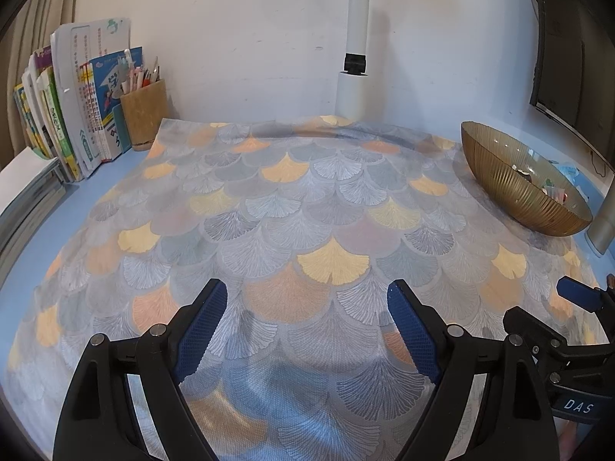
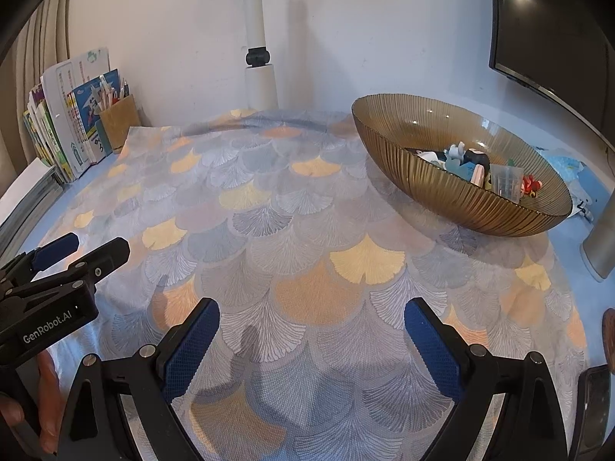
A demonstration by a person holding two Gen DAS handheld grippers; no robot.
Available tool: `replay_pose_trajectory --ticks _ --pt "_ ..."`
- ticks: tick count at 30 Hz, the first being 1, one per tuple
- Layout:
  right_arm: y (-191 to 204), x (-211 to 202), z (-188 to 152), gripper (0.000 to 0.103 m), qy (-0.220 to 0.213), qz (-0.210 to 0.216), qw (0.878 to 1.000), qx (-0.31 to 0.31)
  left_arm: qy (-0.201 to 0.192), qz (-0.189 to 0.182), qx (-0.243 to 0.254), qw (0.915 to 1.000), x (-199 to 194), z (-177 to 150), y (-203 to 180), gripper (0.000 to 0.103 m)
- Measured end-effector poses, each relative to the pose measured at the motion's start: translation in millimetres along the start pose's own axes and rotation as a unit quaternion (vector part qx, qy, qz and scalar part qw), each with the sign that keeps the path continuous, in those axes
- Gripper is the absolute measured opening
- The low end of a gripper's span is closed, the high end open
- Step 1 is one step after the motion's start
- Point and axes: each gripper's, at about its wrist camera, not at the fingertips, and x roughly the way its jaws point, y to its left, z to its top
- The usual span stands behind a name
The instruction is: Organize rigid objects
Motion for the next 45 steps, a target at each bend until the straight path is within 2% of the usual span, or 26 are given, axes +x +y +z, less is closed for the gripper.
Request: replay_pose_trajectory --ticks 45 --pt "2.0 3.9 -1.3 0.097 0.011 0.002 1.0 -0.001 0.01 0.01 0.001 0.9999 3.9 0.1 -2.5 0.085"
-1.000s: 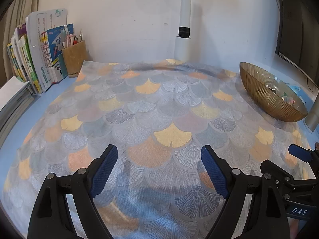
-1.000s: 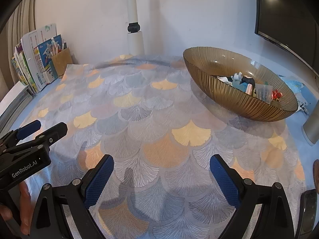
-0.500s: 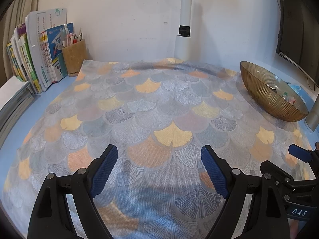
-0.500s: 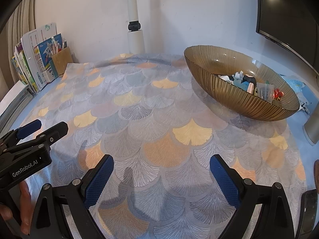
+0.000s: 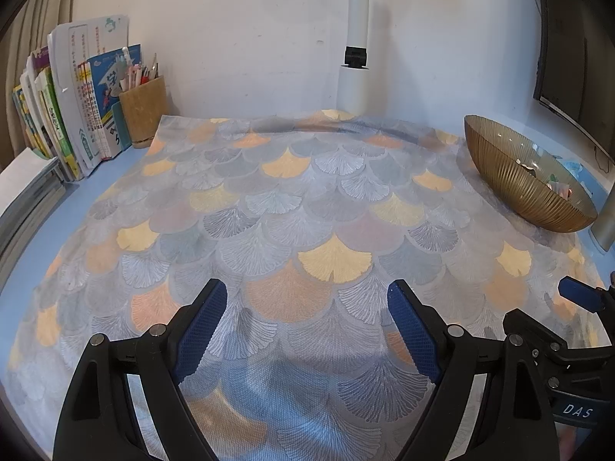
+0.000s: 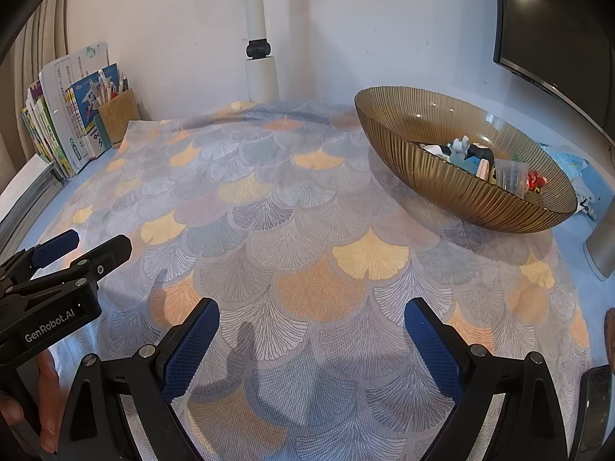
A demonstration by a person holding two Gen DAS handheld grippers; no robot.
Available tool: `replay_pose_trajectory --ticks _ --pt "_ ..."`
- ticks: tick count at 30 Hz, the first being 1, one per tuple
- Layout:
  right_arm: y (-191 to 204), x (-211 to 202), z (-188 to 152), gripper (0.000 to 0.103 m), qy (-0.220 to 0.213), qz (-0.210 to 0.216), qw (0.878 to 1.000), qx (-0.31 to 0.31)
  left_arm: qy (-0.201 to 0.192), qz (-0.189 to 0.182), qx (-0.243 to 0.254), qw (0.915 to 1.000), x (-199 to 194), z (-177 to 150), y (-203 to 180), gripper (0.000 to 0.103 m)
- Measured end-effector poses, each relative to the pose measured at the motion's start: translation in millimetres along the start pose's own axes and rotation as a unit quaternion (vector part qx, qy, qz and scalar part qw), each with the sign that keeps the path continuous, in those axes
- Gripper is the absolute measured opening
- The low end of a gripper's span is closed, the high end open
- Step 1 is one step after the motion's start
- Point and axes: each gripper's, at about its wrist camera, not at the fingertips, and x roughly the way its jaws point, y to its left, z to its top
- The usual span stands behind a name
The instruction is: Organize rigid objects
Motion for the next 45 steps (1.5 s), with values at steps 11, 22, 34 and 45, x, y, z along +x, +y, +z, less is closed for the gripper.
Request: replay_pose_trajectory --ticks 11,22,34,45 --pt "-0.7 0.6 -0.2 0.097 0.002 -0.001 1.0 -0.004 0.01 0.008 -0.002 0.9999 3.4 0.6 -1.1 0.085" --pt "-2.9 3.3 2.3 0.097 0.008 0.002 1.0 -0.008 0.016 0.01 0.002 0.9998 5.4 0.9 -2.0 0.087" --pt "-7.4 7.3 3.7 0.097 0.019 0.003 1.0 0.002 0.027 0.016 0.002 0.9995 8.5 -0.3 -2.5 0.087" --pt "-18.9 31.3 6.2 0.098 0.08 -0.015 0.996 0.028 0.082 0.03 0.028 0.9958 28.7 0.2 -13.2 0.088"
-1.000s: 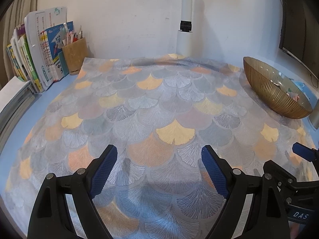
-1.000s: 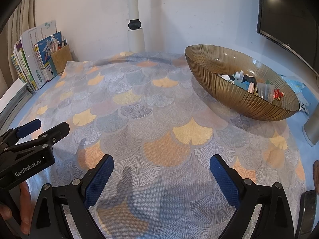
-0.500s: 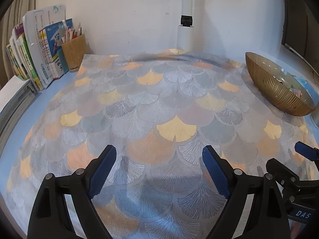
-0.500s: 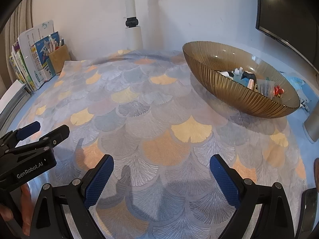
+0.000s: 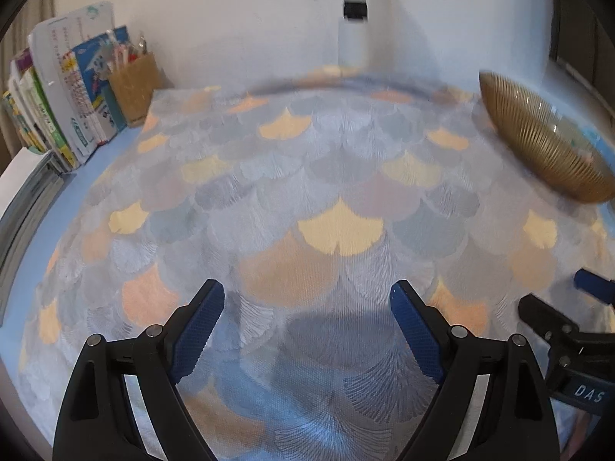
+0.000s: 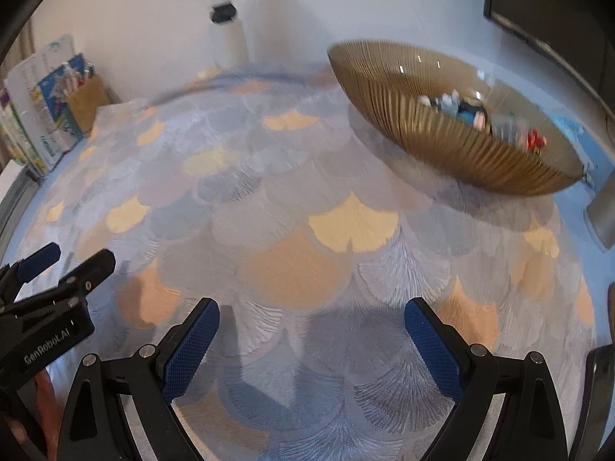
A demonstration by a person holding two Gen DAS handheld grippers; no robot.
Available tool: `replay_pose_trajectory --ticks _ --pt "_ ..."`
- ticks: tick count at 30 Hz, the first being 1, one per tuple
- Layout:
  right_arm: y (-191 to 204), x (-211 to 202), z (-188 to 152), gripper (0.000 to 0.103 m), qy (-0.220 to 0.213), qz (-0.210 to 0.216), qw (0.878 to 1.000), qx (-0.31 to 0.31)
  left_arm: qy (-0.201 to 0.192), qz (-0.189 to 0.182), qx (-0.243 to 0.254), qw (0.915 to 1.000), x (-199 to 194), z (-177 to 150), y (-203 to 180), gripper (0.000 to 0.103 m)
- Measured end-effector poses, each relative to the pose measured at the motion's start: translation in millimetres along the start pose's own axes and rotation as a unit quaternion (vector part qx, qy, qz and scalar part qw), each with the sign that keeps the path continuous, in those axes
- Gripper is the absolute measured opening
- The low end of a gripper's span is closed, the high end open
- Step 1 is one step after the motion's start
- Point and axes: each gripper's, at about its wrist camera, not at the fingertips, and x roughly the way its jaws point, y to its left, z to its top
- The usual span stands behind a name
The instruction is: Organize rigid objects
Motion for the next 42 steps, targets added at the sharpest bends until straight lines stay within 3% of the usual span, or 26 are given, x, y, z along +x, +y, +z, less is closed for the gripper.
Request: replay_pose_trajectory --ticks 3,7,11,16,42 --pt "2.3 2.8 0.2 0.103 0.006 -0.002 1.0 -0.007 0.002 0.009 0.008 0.9999 0.4 -0.8 -3.4 0.088" --pt "7.3 5.8 1.5 0.103 0.014 0.0 0.999 -0.031 0.016 0.025 -0.017 0.9994 5.0 0.0 2.2 0.103" --pt "7.5 7.3 2.3 0.103 0.014 0.009 0.999 -0.049 0.029 0.002 -0.058 0.9979 10.1 -0.3 15.0 0.103" --pt "8.6 4.4 -3.2 0.103 -0.01 0.008 0.999 -0.044 0.027 0.001 -0.057 0.998 10.0 -1.1 15.7 0.103" --pt "8.5 4.0 -2.3 0.103 -0.009 0.01 0.999 -0.045 0.028 0.001 -0.055 0.9981 12.1 -1.7 16.0 0.103"
